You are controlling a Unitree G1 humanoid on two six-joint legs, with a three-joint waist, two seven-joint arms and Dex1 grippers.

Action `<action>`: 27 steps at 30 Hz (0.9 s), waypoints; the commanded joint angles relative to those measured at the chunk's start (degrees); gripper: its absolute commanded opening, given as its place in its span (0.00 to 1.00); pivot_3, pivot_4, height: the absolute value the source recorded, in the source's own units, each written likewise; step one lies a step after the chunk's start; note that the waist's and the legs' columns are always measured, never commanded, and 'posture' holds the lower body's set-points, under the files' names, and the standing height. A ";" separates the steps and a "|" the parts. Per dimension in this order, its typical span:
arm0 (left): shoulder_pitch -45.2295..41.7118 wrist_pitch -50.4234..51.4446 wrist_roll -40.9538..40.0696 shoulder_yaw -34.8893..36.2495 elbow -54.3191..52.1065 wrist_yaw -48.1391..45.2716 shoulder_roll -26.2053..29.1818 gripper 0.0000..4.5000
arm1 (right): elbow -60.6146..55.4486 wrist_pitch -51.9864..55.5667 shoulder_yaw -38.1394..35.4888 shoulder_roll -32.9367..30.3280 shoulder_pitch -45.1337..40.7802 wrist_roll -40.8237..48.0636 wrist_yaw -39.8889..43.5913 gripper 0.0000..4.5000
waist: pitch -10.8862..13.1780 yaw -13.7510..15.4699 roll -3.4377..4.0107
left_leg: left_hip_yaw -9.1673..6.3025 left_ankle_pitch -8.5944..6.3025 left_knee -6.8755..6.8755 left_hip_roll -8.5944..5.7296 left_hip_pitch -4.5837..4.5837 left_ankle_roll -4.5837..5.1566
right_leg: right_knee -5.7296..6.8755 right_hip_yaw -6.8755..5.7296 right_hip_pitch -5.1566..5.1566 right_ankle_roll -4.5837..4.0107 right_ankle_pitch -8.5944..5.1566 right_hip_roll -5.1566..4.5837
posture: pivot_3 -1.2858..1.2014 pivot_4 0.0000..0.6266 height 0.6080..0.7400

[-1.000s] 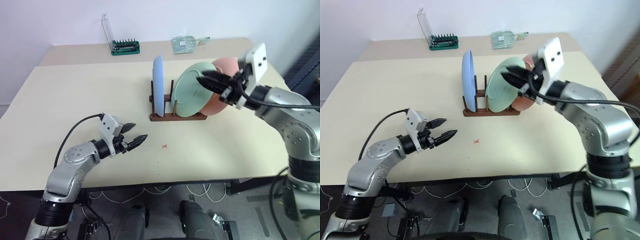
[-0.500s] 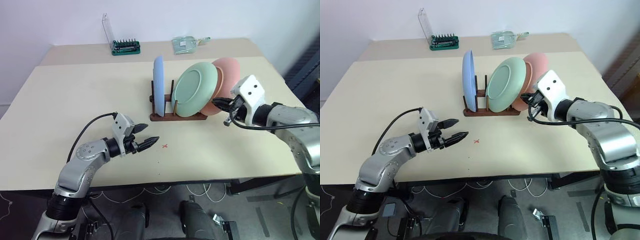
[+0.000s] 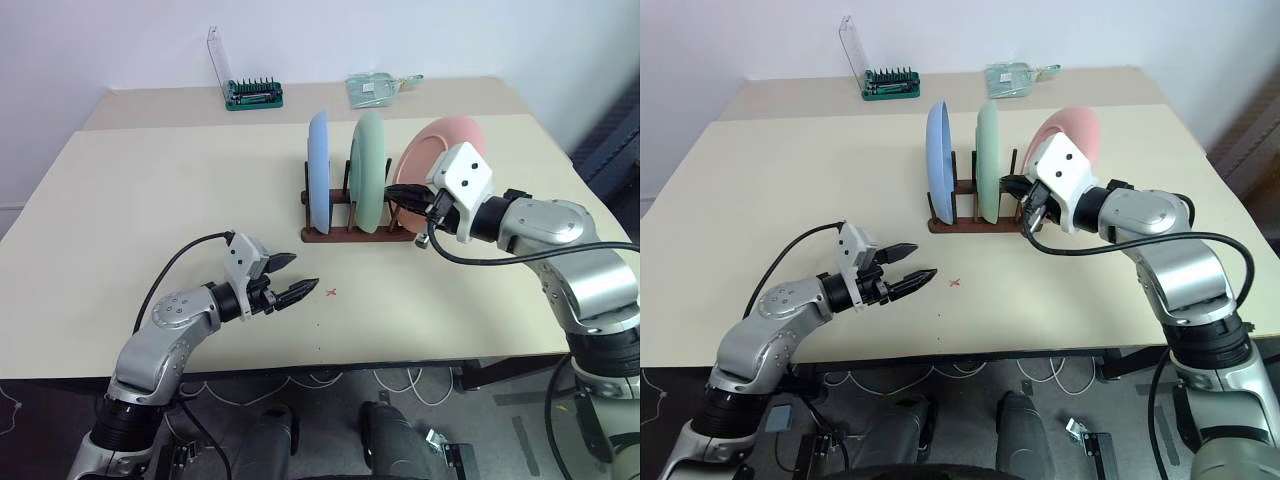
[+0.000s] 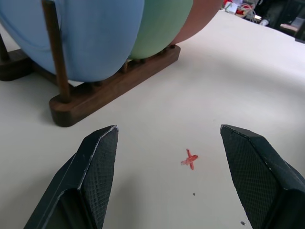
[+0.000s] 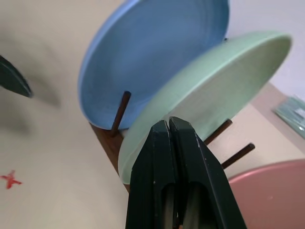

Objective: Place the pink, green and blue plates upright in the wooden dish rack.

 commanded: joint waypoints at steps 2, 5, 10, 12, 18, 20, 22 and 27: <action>-0.26 -0.90 -0.03 0.06 -1.54 -0.03 -0.13 0.78 | -1.80 -0.80 -8.32 -5.16 2.46 0.69 2.58 0.00 | 0.00 -0.03 0.00 | 0.01 0.00 0.01 0.00 0.00 0.00 | -0.01 0.00 0.00 0.00 0.00 0.00 | 0.52 0.24 1.00; -0.72 -1.09 -0.07 -0.11 -0.78 -0.74 -0.06 0.78 | -1.48 -1.05 -17.85 -9.26 4.96 4.16 5.87 0.00 | 0.01 0.19 0.00 | 0.01 0.00 0.00 -0.01 -0.02 0.00 | -0.01 0.00 0.00 0.00 0.00 -0.01 | 0.52 0.24 1.00; -2.20 -1.58 0.27 -0.65 0.90 -1.64 -0.39 0.78 | 3.54 -2.65 -21.28 -14.82 8.32 -1.42 5.03 0.00 | -0.01 -0.11 -0.01 | 0.05 -0.01 -0.01 0.03 0.05 0.01 | 0.02 0.00 0.03 0.00 -0.01 0.01 | 0.52 0.24 1.00; -2.72 -1.80 0.39 -0.90 1.42 -1.87 -0.62 0.78 | 4.46 -3.16 -20.05 -15.72 9.78 -3.40 4.43 0.00 | -0.01 -0.18 -0.01 | 0.07 -0.01 0.00 0.03 0.06 0.01 | 0.00 0.01 0.06 -0.01 -0.01 0.01 | 0.52 0.24 1.00; -2.88 -2.49 0.92 -1.12 1.89 -1.66 -1.16 0.78 | 4.87 -5.09 -12.25 -12.31 9.73 -8.74 1.40 0.00 | -0.01 -0.26 0.02 | 0.08 -0.01 0.00 0.03 0.06 0.01 | 0.02 0.02 0.05 0.00 0.00 0.00 | 0.52 0.24 1.00; -2.48 -2.56 0.87 -0.81 1.62 -1.55 -1.10 0.78 | 4.52 -5.15 -10.65 -10.92 8.38 -8.73 1.42 0.00 | 0.00 -0.21 0.02 | 0.08 -0.01 0.01 0.03 0.05 0.01 | 0.02 0.02 0.05 0.00 0.00 0.00 | 0.52 0.24 1.00; -2.34 -2.57 0.83 -0.72 1.52 -1.55 -1.06 0.78 | 4.38 -5.24 -10.20 -10.39 7.92 -8.93 1.66 0.00 | 0.00 -0.12 0.02 | 0.07 -0.01 0.02 0.02 0.04 0.01 | 0.01 0.03 0.05 0.00 0.00 0.00 | 0.52 0.24 1.00; -0.75 -2.44 0.96 -0.45 -0.01 -0.16 -1.36 0.78 | 2.41 -5.85 -8.86 -7.16 3.12 -5.15 4.55 0.00 | 0.00 -0.22 0.02 | 0.06 -0.01 0.03 0.02 0.05 0.01 | 0.01 0.02 0.05 0.00 0.00 0.00 | 0.52 0.24 1.00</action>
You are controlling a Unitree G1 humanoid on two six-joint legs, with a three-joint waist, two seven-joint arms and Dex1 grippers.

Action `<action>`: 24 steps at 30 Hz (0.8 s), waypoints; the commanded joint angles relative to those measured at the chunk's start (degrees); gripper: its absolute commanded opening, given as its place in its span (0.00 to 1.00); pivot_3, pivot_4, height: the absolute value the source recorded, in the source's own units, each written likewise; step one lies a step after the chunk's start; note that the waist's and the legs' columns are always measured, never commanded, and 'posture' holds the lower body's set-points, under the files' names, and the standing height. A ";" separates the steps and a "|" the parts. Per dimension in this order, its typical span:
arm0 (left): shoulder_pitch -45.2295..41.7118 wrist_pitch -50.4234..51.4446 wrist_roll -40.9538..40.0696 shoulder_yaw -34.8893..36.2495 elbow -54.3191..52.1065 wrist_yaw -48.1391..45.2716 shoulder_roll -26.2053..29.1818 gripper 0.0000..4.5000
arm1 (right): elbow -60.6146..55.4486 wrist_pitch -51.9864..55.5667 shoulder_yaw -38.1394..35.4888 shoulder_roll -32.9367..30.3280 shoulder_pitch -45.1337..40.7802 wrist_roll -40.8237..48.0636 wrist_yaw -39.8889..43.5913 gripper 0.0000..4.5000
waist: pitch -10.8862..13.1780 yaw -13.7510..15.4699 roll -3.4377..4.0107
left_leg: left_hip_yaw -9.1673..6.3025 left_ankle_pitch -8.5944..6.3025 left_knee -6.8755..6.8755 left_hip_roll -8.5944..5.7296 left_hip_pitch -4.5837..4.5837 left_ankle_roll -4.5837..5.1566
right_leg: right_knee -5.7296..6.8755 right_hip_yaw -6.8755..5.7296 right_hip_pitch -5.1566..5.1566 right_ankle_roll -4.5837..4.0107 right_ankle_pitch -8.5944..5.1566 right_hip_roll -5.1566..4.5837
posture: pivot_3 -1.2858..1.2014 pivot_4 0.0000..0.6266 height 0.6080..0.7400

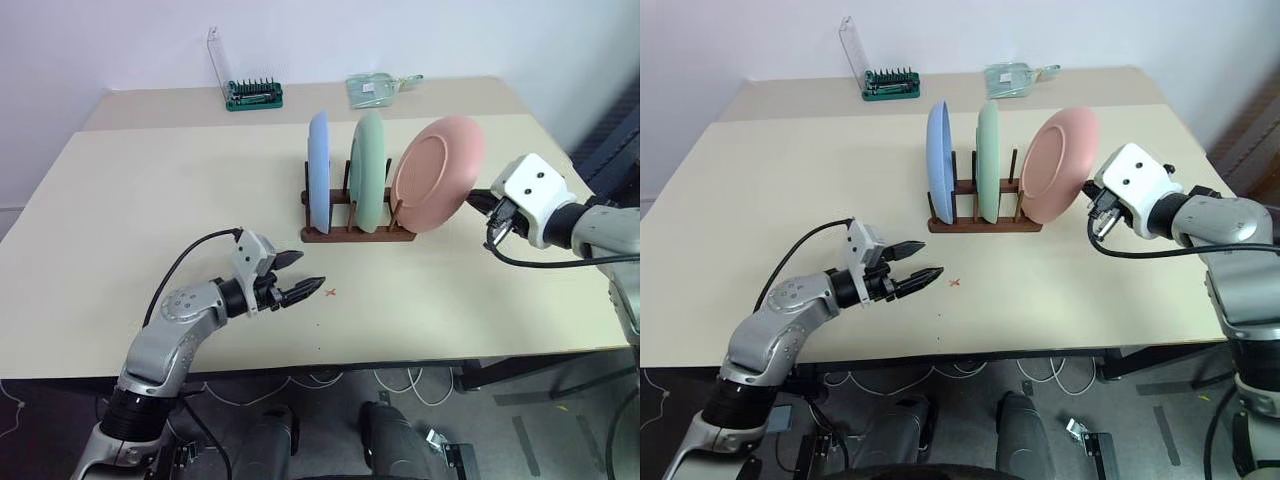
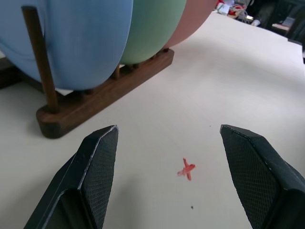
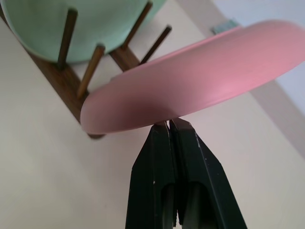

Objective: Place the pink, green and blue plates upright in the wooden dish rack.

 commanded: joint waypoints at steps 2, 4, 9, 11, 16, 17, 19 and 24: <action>0.99 -0.95 -0.22 0.97 -2.88 0.98 -0.20 0.78 | -2.67 -2.05 -0.47 0.41 -2.63 1.88 2.21 0.00 | 0.00 0.08 0.00 | -0.04 0.00 -0.02 0.01 0.01 0.00 | 0.01 -0.01 0.00 0.00 0.00 0.01 | 0.52 0.24 1.00; 1.50 -0.94 -0.32 1.10 -3.27 1.18 -0.09 0.78 | -2.21 -2.01 -0.81 0.29 -2.31 1.92 2.53 0.00 | 0.00 0.23 -0.01 | -0.04 0.00 0.00 -0.01 -0.01 0.00 | -0.01 -0.02 0.02 0.00 0.00 0.00 | 0.52 0.24 1.00; 1.46 -0.95 -0.15 1.07 -3.05 1.61 -0.10 0.78 | 1.36 -2.83 -1.79 -1.16 0.18 -0.44 2.17 0.00 | 0.00 0.20 -0.01 | -0.04 0.00 0.02 -0.03 -0.01 0.00 | -0.01 -0.02 0.03 0.00 0.00 -0.02 | 0.52 0.24 1.00; 1.47 -1.41 0.10 1.50 -2.62 1.77 0.16 0.78 | 3.24 -3.27 -2.89 -0.82 1.61 -0.45 1.77 0.00 | 0.00 0.19 -0.01 | -0.03 0.00 0.02 -0.03 -0.01 0.00 | -0.01 -0.02 0.03 0.00 0.00 -0.02 | 0.52 0.24 1.00; 0.36 -3.41 3.23 5.22 2.52 3.67 3.35 0.78 | 12.99 -9.50 -7.74 1.73 5.43 0.76 0.50 0.00 | 0.00 0.13 -0.01 | -0.02 0.00 0.01 -0.03 0.00 0.00 | 0.00 -0.02 0.03 0.00 0.00 -0.02 | 0.52 0.24 1.00; 0.75 -4.11 3.38 6.46 3.25 3.50 4.33 0.78 | 14.62 -10.47 -8.72 2.70 5.92 1.53 0.20 0.00 | 0.00 -0.07 -0.01 | -0.01 0.00 0.01 -0.03 0.01 0.00 | 0.00 -0.01 0.03 0.00 0.00 -0.01 | 0.52 0.24 1.00; 1.51 -5.52 3.94 8.85 4.77 3.50 6.17 0.78 | 18.17 -13.45 -9.79 3.97 6.84 1.46 -0.04 0.00 | -0.01 -0.23 0.00 | 0.00 0.00 -0.03 0.00 0.04 0.00 | 0.02 -0.01 0.03 0.00 0.00 0.01 | 0.52 0.24 1.00; 2.65 -7.62 5.24 12.35 7.46 4.56 8.05 0.78 | 24.01 -16.40 -12.45 7.16 5.24 5.86 1.96 0.00 | -0.01 -0.14 0.01 | 0.01 0.00 -0.01 -0.02 0.06 0.00 | 0.03 0.01 0.04 0.00 0.00 0.00 | 0.52 0.24 1.00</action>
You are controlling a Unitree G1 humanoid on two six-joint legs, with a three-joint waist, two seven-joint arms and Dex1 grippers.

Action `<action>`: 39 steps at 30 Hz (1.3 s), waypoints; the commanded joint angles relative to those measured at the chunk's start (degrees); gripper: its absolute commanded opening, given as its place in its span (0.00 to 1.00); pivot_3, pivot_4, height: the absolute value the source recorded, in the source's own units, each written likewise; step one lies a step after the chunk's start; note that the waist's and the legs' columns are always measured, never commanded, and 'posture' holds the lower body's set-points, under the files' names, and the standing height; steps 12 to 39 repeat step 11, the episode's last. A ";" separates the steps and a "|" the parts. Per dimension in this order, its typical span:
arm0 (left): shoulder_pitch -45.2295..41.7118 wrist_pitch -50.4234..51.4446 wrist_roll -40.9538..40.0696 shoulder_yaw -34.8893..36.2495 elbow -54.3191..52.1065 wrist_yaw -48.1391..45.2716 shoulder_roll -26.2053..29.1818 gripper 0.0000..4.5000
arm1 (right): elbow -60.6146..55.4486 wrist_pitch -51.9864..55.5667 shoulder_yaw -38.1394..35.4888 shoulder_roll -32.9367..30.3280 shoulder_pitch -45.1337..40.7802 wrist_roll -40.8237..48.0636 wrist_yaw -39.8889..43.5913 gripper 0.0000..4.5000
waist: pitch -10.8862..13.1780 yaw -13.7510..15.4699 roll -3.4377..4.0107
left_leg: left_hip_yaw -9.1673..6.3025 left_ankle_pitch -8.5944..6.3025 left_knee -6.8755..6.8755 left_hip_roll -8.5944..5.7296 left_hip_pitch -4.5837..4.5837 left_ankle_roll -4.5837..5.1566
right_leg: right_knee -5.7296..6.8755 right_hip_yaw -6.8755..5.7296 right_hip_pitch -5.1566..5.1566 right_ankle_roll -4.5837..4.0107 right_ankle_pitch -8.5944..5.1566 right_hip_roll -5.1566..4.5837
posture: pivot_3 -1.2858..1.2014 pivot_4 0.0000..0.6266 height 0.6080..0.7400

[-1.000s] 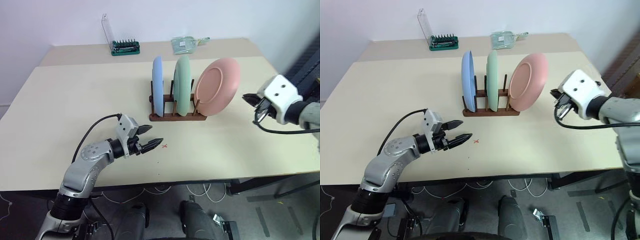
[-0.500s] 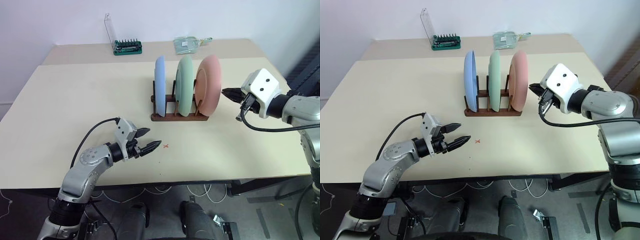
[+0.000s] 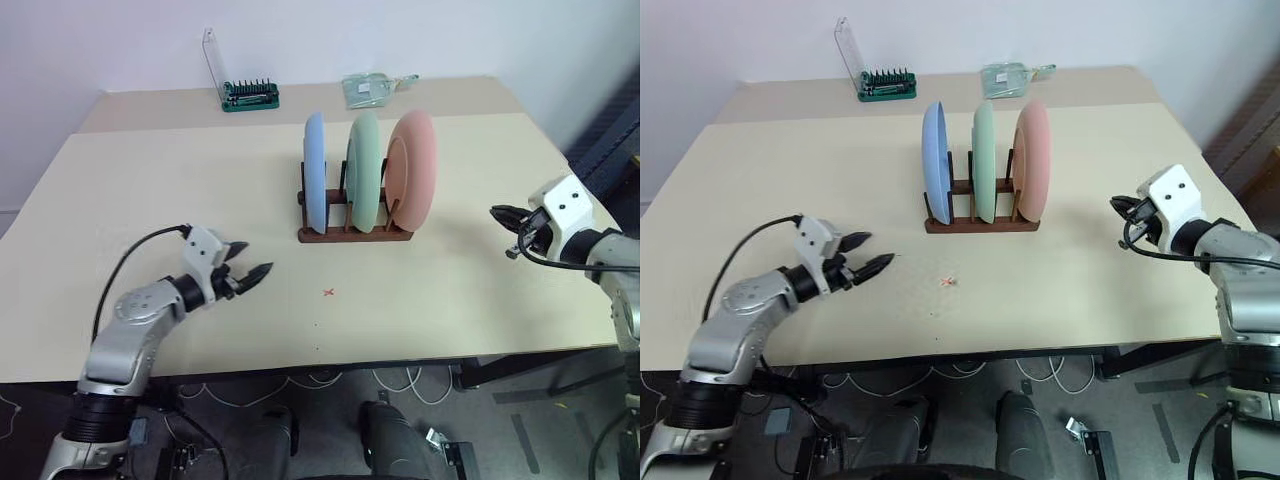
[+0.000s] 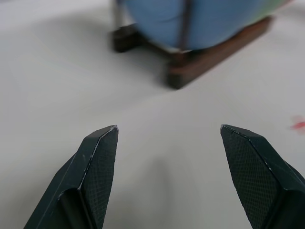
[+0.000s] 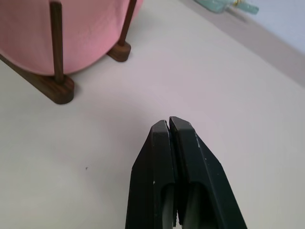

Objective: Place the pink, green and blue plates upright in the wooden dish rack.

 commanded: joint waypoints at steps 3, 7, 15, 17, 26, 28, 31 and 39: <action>4.12 -1.79 0.15 5.33 -1.72 0.83 1.90 0.78 | 2.74 -1.96 -4.42 3.50 -0.93 6.47 2.17 0.00 | 0.00 -0.07 0.01 | -0.02 0.00 -0.02 0.02 0.00 0.00 | 0.01 -0.01 0.00 0.00 0.00 0.01 | 0.52 0.24 1.00; 6.70 -1.50 -0.17 6.38 -3.84 1.59 1.58 0.78 | 4.93 -2.89 -2.72 4.55 -1.37 5.29 1.93 0.00 | 0.00 0.14 0.01 | -0.02 0.00 -0.01 0.01 0.01 0.00 | 0.01 0.00 0.01 0.00 0.00 0.00 | 0.52 0.24 1.00; 7.22 -1.29 0.15 6.09 -4.84 2.57 0.74 0.78 | 6.59 -3.51 -1.85 4.55 -2.69 4.96 2.35 0.00 | 0.00 0.18 0.01 | -0.03 0.00 0.03 0.00 0.01 0.00 | 0.01 0.00 0.04 0.00 0.00 0.00 | 0.52 0.24 1.00; 7.22 -1.29 0.15 6.09 -4.84 2.57 0.74 0.78 | 6.59 -3.51 -1.85 4.55 -2.69 4.96 2.35 0.00 | 0.00 0.18 0.01 | -0.03 0.00 0.03 0.00 0.01 0.00 | 0.01 0.00 0.04 0.00 0.00 0.00 | 0.52 0.24 1.00; 7.22 -1.29 0.15 6.09 -4.84 2.57 0.74 0.78 | 6.59 -3.51 -1.85 4.55 -2.69 4.96 2.35 0.00 | 0.00 0.18 0.01 | -0.03 0.00 0.03 0.00 0.01 0.00 | 0.01 0.00 0.04 0.00 0.00 0.00 | 0.52 0.24 1.00; 7.22 -1.29 0.15 6.09 -4.84 2.57 0.74 0.78 | 6.59 -3.51 -1.85 4.55 -2.69 4.96 2.35 0.00 | 0.00 0.18 0.01 | -0.03 0.00 0.03 0.00 0.01 0.00 | 0.01 0.00 0.04 0.00 0.00 0.00 | 0.52 0.24 1.00; 7.22 -1.29 0.15 6.09 -4.84 2.57 0.74 0.78 | 6.59 -3.51 -1.85 4.55 -2.69 4.96 2.35 0.00 | 0.00 0.18 0.01 | -0.03 0.00 0.03 0.00 0.01 0.00 | 0.01 0.00 0.04 0.00 0.00 0.00 | 0.52 0.24 1.00; 7.22 -1.29 0.15 6.09 -4.84 2.57 0.74 0.78 | 6.59 -3.51 -1.85 4.55 -2.69 4.96 2.35 0.00 | 0.00 0.18 0.01 | -0.03 0.00 0.03 0.00 0.01 0.00 | 0.01 0.00 0.04 0.00 0.00 0.00 | 0.52 0.24 1.00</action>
